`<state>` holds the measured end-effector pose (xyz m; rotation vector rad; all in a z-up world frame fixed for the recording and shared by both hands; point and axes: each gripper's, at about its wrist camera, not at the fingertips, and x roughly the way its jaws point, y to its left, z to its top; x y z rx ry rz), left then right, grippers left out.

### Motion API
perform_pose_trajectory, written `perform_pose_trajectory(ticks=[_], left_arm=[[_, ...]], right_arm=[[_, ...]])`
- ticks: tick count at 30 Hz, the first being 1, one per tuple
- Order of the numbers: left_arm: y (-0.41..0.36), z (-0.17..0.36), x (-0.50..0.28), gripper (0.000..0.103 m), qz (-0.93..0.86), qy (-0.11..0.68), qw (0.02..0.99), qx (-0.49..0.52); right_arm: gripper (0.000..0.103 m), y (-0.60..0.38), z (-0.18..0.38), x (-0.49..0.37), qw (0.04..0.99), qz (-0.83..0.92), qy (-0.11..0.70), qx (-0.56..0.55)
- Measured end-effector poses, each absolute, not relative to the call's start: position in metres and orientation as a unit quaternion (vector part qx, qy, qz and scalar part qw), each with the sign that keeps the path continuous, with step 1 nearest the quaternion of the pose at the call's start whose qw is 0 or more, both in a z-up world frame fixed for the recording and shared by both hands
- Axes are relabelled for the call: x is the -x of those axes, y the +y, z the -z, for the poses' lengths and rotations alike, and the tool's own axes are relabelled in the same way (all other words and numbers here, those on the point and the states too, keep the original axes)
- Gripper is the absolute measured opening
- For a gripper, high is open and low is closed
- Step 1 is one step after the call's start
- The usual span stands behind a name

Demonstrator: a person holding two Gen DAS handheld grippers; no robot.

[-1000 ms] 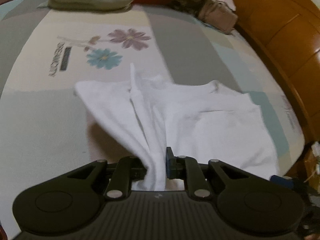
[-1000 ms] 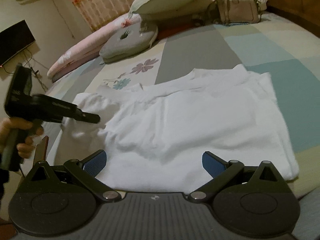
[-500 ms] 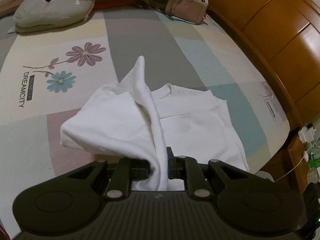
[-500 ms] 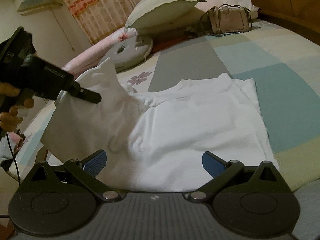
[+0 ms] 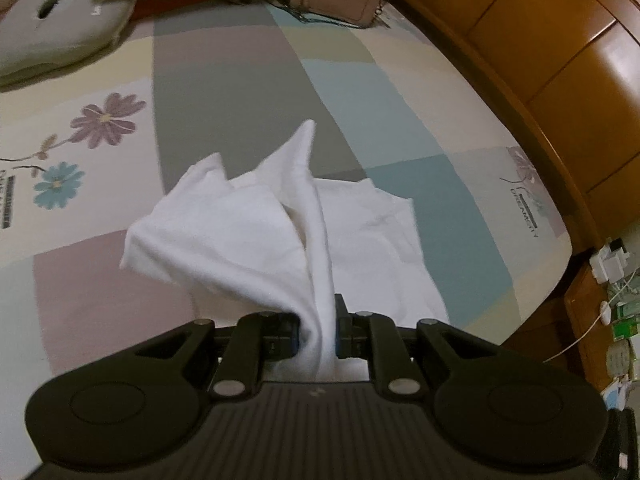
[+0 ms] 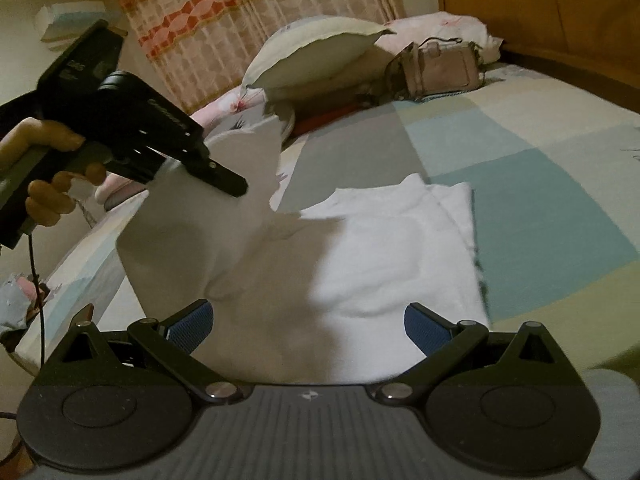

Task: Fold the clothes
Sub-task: 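Lift the gripped shirt side with the left tool and fold it across, then open the left tool to release the folded shirt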

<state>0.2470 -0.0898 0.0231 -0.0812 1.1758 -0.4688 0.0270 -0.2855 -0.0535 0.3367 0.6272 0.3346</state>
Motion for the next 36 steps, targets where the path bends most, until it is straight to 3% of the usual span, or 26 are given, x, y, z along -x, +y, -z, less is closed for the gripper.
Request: perform_pose_trajectory(ticks=[33,36], left_arm=[[-0.206,0.041,-0.287,0.013,0.203,0.599,0.774,0.014],[-0.213,0.038,-0.286,0.019,0.209,0.601,0.772,0.002]], right_arm=[[0.103,-0.316,0.054,-0.009,0.941,-0.127,0.278,-0.148],[0.103,-0.317,0.055,-0.012,0.941,-0.124,0.279,-0.149]])
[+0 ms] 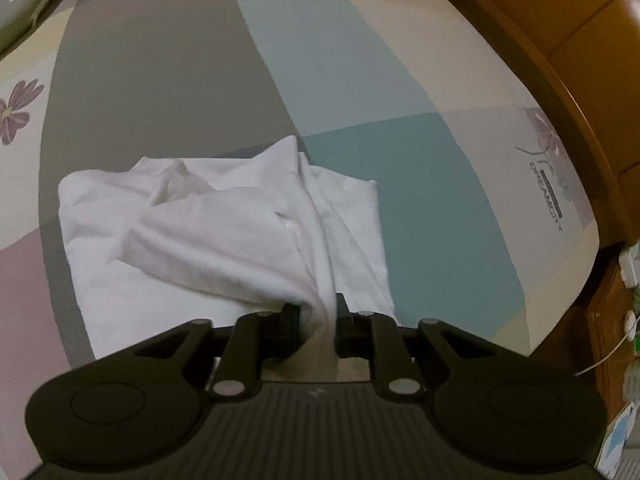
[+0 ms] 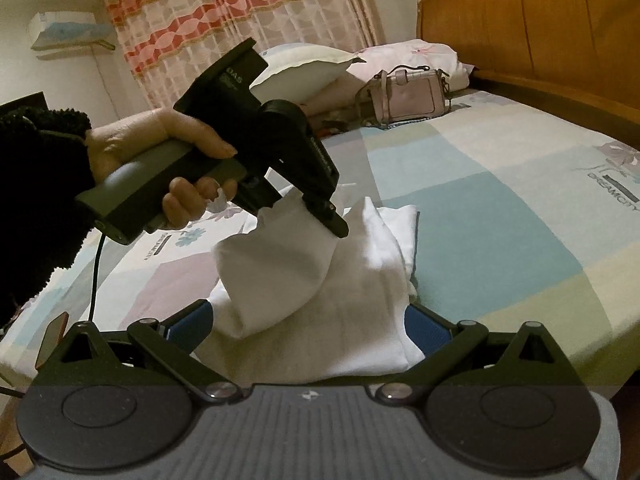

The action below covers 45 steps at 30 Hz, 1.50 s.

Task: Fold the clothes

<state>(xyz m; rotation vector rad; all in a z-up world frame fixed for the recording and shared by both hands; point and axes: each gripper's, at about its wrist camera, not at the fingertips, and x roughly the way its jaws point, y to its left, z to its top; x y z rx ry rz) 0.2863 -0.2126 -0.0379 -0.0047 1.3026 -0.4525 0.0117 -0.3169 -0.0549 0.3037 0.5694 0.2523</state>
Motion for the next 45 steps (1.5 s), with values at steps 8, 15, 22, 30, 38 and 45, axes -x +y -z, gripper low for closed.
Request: perform_pose_trajectory(ticks=[8,15,22,30,38,45], left_arm=[[-0.218,0.014,-0.28,0.049,0.251,0.583,0.772,0.016],[-0.186,-0.004,-0.252,0.062,0.279,0.527,0.802,-0.022],[-0.13,-0.003,-0.17,0.075,0.279,0.415,0.849,-0.172],[-0.095,0.033,-0.092,0.081,0.304,0.366,0.857,-0.2],[-0.13,0.086,-0.104,0.082,0.197,0.303,0.89,-0.278],[-0.094,0.095,-0.099,0.083,0.184,0.314,0.899,-0.243]], right_arm=[[0.103,-0.314,0.057,-0.012,0.939,-0.122,0.285,-0.147],[0.103,-0.315,0.057,-0.012,0.937,-0.124,0.289,-0.151],[0.103,-0.328,0.051,-0.008,0.94,-0.116,0.277,-0.163],[0.103,-0.342,0.041,-0.009,0.944,-0.086,0.269,-0.17],[0.103,-0.332,0.036,-0.007,0.946,-0.075,0.271,-0.159],[0.103,-0.329,0.045,-0.018,0.946,-0.066,0.288,-0.134]])
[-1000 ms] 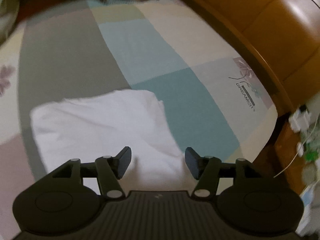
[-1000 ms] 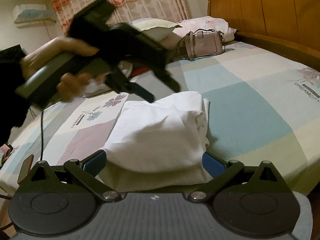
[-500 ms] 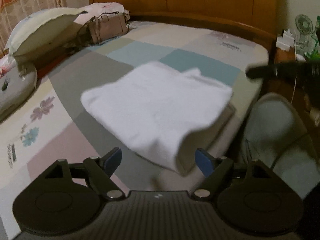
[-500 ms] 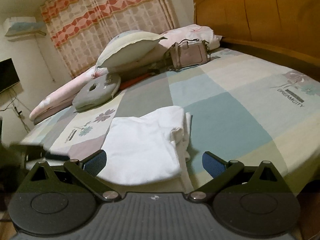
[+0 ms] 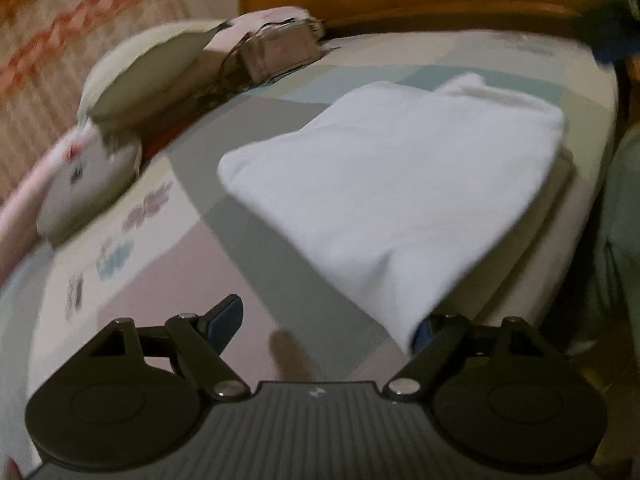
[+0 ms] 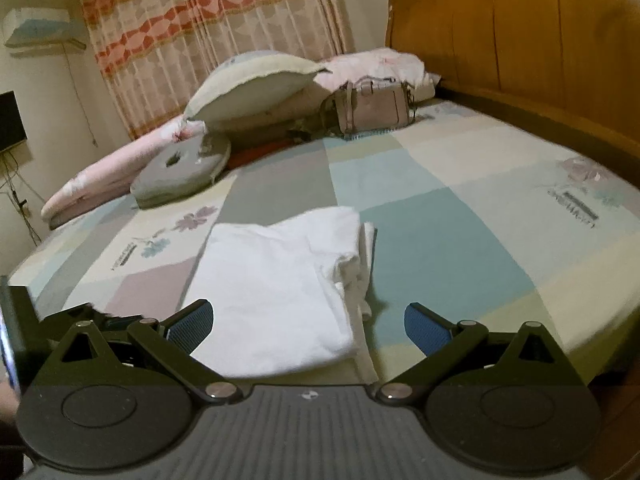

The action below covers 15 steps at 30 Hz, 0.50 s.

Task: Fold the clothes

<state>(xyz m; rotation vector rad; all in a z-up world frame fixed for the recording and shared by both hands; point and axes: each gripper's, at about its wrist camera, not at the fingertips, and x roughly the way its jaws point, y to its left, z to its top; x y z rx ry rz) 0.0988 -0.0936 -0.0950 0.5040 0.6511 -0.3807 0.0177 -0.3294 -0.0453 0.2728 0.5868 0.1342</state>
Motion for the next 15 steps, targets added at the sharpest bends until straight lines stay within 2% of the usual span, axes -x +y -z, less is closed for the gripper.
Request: perform_pose_trajectory(ticks=[5,9,15], left_arm=[[-0.086,0.08,-0.096,0.083,0.214,0.328,0.887,-0.247],[-0.071,0.059,-0.087,0.083,0.254,0.335,0.874,-0.243],[-0.044,0.025,-0.111,0.083,0.209,0.323,0.901,-0.2]], right_arm=[[0.103,-0.327,0.055,-0.03,0.942,-0.071,0.303,-0.122],[0.103,-0.311,0.053,-0.038,0.951,-0.097,0.287,-0.057],[0.092,-0.268,0.058,-0.074,0.946,-0.183,0.263,0.055]])
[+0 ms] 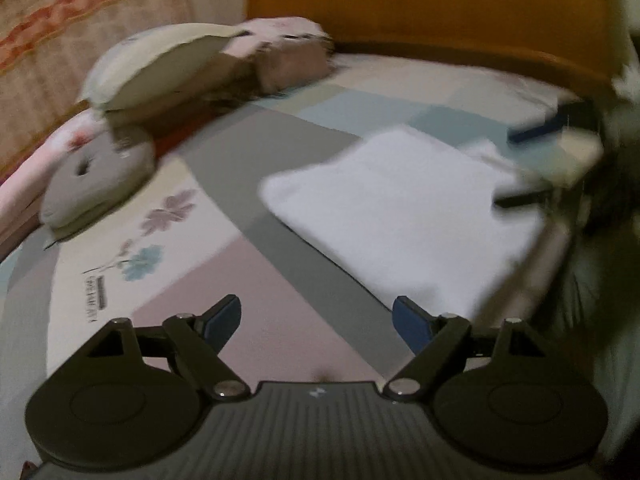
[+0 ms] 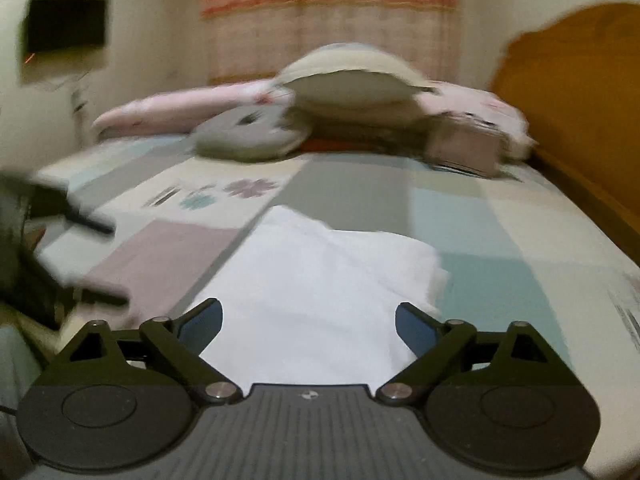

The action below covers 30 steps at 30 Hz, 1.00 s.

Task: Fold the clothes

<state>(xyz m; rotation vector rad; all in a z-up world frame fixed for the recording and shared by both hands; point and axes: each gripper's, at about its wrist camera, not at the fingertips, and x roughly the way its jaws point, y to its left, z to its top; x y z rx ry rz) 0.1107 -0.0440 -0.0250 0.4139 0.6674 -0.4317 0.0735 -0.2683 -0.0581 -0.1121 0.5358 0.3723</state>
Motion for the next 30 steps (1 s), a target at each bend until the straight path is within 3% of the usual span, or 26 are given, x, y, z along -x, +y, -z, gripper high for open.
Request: perform_pose_trajectory(ticks=[9,14,16,18,23,30], left_arm=[[-0.089,0.023,-0.166,0.083,0.287,0.321,0.894,-0.126],[-0.125,0.06,-0.218,0.083,0.316,0.344,0.879,-0.094],[-0.131,0.087,-0.246,0.082,0.28,0.401,0.868,-0.088],[-0.13,0.095,-0.25,0.086,0.288,0.4,0.866,-0.079],[-0.113,0.07,-0.243,0.087,0.27,0.385,0.879,-0.076],[-0.047,0.056,-0.229,0.088,0.204,0.389,0.898,-0.014]], right_arm=[[0.09,-0.278,0.11,-0.124,0.923,-0.183,0.324,0.094],[0.096,-0.274,0.109,-0.116,0.923,-0.18,0.325,0.103],[0.096,-0.271,0.106,-0.111,0.923,-0.175,0.326,0.103],[0.096,-0.268,0.096,-0.102,0.924,-0.174,0.328,0.089],[0.099,-0.249,0.078,-0.093,0.927,-0.214,0.298,0.075],[0.1,-0.215,0.11,-0.112,0.92,-0.192,0.321,0.119]])
